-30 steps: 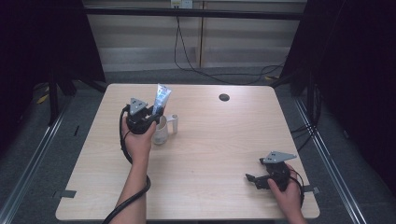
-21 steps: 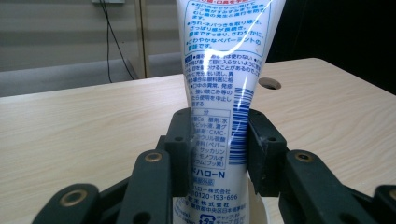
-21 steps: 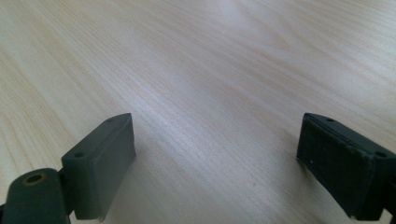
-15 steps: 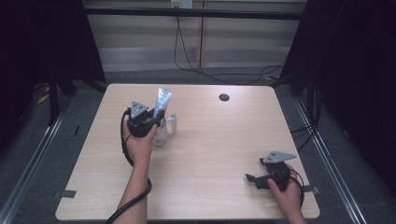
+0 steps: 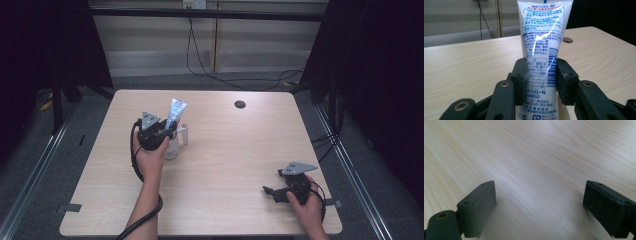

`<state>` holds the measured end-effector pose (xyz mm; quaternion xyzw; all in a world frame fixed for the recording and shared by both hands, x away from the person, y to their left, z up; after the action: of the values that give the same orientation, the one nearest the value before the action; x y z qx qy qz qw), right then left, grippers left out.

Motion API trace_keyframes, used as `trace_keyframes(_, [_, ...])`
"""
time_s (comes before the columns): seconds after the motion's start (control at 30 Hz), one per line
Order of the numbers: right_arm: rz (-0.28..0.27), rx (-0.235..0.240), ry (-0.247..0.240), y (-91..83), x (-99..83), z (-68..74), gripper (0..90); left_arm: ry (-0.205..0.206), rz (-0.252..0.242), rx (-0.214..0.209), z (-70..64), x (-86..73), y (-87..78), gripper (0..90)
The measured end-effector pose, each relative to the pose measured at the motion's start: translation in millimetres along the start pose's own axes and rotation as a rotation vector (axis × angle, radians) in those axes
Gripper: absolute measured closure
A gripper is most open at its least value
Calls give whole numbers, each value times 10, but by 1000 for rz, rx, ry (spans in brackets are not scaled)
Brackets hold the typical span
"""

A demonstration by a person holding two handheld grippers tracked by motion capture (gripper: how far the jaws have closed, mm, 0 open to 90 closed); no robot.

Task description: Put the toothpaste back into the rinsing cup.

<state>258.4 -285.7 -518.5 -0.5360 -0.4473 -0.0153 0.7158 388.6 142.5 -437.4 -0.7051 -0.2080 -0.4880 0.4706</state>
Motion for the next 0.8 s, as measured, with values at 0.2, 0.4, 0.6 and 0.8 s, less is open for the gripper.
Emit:
trace_keyframes(0.2, [1,0,2,1,2,2,108,1,5,-8,-9,-1,-11,636])
trace_keyframes(0.4, [2,-2,1,3,5,4,108,-3,9,-10,-12,-8,-26,629])
trace_keyframes(0.6, [2,-2,1,3,5,4,108,-13,16,-23,10,-4,-29,632])
trace_keyframes(0.8, [3,-2,1,4,5,4,108,-8,31,-18,15,14,-23,625])
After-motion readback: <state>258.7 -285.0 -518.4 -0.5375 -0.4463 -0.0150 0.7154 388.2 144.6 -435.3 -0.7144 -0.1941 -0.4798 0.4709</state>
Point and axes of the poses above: each handheld gripper's, and its own axes: y roughly forward along the jaws, x roughly out of its top, z roughly to its left, the point moved 1 cm from there along y, roughly forward along the jaws, and after that the axes turned 5 degrees about z, right-handed, at the moved point
